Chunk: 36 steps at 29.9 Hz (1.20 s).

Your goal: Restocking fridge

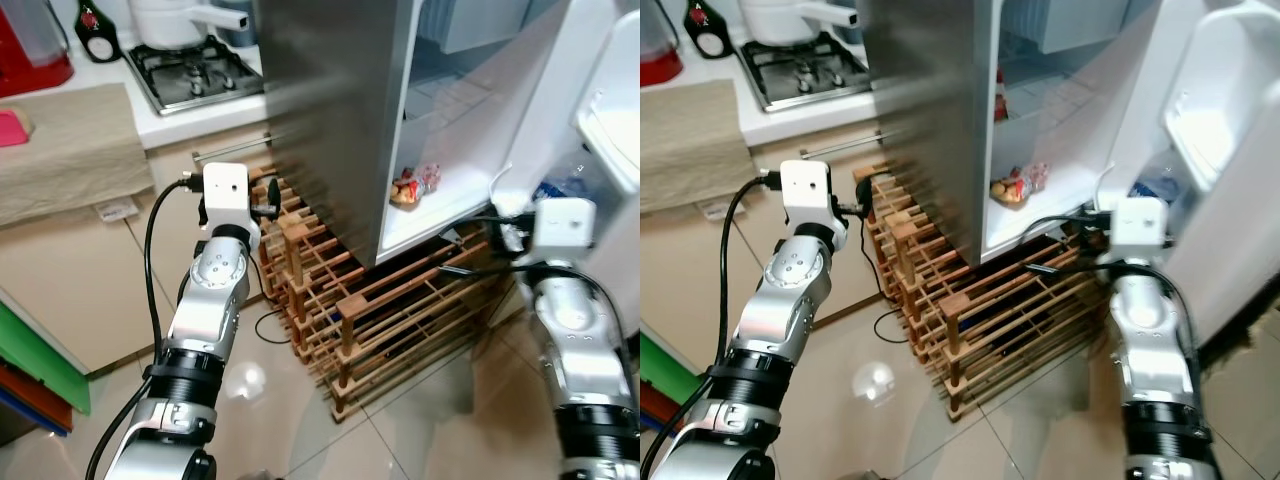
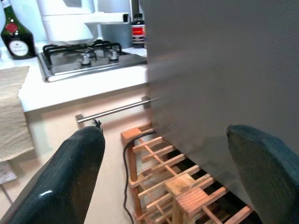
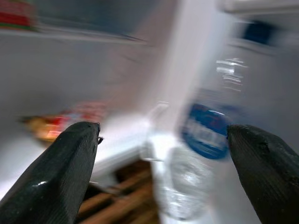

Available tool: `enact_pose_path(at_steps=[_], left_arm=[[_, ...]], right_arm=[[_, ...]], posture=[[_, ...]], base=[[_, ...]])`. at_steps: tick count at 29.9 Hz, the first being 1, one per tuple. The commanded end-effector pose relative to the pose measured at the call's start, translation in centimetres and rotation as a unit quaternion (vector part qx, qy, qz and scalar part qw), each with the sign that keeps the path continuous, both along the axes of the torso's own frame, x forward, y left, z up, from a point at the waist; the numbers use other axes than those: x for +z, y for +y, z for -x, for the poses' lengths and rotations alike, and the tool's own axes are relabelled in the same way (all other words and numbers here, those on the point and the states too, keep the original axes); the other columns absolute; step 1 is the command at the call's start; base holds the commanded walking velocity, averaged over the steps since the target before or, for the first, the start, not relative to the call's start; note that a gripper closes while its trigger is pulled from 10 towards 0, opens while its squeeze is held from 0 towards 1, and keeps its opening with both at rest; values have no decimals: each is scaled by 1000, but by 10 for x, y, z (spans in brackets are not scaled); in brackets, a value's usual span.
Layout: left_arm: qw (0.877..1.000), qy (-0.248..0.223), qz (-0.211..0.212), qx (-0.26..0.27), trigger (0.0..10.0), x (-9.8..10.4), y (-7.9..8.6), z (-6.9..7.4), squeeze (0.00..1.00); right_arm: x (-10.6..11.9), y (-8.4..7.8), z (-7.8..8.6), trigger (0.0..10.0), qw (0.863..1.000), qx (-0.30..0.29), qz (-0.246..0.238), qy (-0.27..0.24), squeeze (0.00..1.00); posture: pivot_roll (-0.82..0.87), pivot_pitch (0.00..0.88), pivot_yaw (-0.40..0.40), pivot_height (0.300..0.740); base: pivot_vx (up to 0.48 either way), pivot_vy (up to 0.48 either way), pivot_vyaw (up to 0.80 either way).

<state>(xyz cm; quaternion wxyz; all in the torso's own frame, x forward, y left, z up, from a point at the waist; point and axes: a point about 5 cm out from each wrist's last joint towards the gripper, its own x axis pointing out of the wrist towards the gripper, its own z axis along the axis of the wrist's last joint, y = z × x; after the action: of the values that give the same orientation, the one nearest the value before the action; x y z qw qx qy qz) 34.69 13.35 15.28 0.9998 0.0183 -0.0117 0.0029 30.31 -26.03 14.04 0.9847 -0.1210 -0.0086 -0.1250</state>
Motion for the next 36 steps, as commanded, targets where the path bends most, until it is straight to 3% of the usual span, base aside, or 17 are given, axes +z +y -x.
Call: enact_pose_path(at_steps=[1, 2, 3, 4, 7, 10, 11, 12, 13, 14, 15, 16, 17, 21, 26, 29, 36], left_arm=[[1000, -1, -3, -10, 10000, 1, -2, 0, 0], [1000, -1, -3, -10, 10000, 1, -2, 0, 0], [1000, 3, -2, -13, 10000, 0, -3, -1, 0], [1000, 4, -1, -14, 10000, 0, -3, -1, 0], [1000, 3, 0, -18, 10000, 0, -5, -1, 0], [1000, 2, 0, -19, 10000, 1, -6, -1, 0], [1000, 2, 2, -21, 10000, 1, -6, -2, 0], [1000, 2, 2, -21, 10000, 1, -6, -2, 0], [1000, -1, 5, -25, 10000, 1, -7, -2, 0], [1000, -1, 5, -25, 10000, 1, -7, -2, 0], [1000, -4, 6, -29, 10000, 1, -7, -1, 0], [999, -11, 12, -42, 10000, 1, -8, 0, 0], [999, -11, 12, -42, 10000, 1, -8, 0, 0], [999, -9, 12, -32, 10000, -5, 14, 2, 0], [1000, -10, 25, -11, 10000, -6, 25, 5, 0], [998, -30, 47, -18, 10000, 0, 16, 8, 0], [998, -47, 42, -20, 10000, 5, 7, 12, 0]], right_arm=[[5, -38, 6, 10000, 997, -69, 24, 4, 0], [5, -38, 6, 10000, 997, -69, 24, 4, 0], [9, -71, 14, 10000, 990, -130, 59, 15, 0], [11, -81, 18, 10000, 985, -154, 74, 20, 0], [17, -91, 21, 10000, 982, -176, 67, 13, 0], [28, -49, 8, 10000, 995, -87, 45, -37, 0], [31, -23, 4, 10000, 997, -34, 23, -65, 0], [31, -23, 4, 10000, 997, -34, 23, -65, 0], [30, -3, 2, 10000, 997, 7, 8, -74, 0], [30, -3, 2, 10000, 997, 7, 8, -74, 0], [28, 9, 0, 10000, 997, 27, 5, -73, 0], [21, 33, -3, 10000, 996, 59, -22, -68, 0], [21, 33, -3, 10000, 996, 59, -22, -68, 0], [4, 74, -6, 10000, 987, 116, -97, -49, 0], [-4, 87, -10, 10000, 980, 137, -141, -30, 0], [-7, 97, -16, 10000, 973, 160, -165, -14, 0], [-7, 108, -23, 10000, 964, 192, -185, -2, 0]], posture=[[-103, 0, 46, 740], [-103, 0, 46, 740], [-107, 0, 48, 740], [-107, 0, 48, 740], [-110, 0, 49, 740], [-112, 0, 49, 740], [-111, 0, 50, 740], [-111, 0, 50, 740], [-110, 0, 52, 740], [-110, 0, 52, 740], [-109, 0, 53, 740], [-104, 0, 54, 740], [-104, 0, 54, 740], [-79, 0, 42, 740], [-46, 0, 15, 740], [-39, 0, 7, 740], [-38, 0, 12, 740]], base=[[0, 0, 0], [0, 0, 0], [0, 0, 0], [0, 0, 0], [0, 0, 0], [0, 0, 0], [0, 0, 0], [0, 0, 0], [0, 0, 569], [0, 0, 569], [0, 0, 569], [0, 0, 569], [0, 0, 569], [0, 0, 566], [0, 0, 565], [0, 0, 567], [0, 411, 577]])
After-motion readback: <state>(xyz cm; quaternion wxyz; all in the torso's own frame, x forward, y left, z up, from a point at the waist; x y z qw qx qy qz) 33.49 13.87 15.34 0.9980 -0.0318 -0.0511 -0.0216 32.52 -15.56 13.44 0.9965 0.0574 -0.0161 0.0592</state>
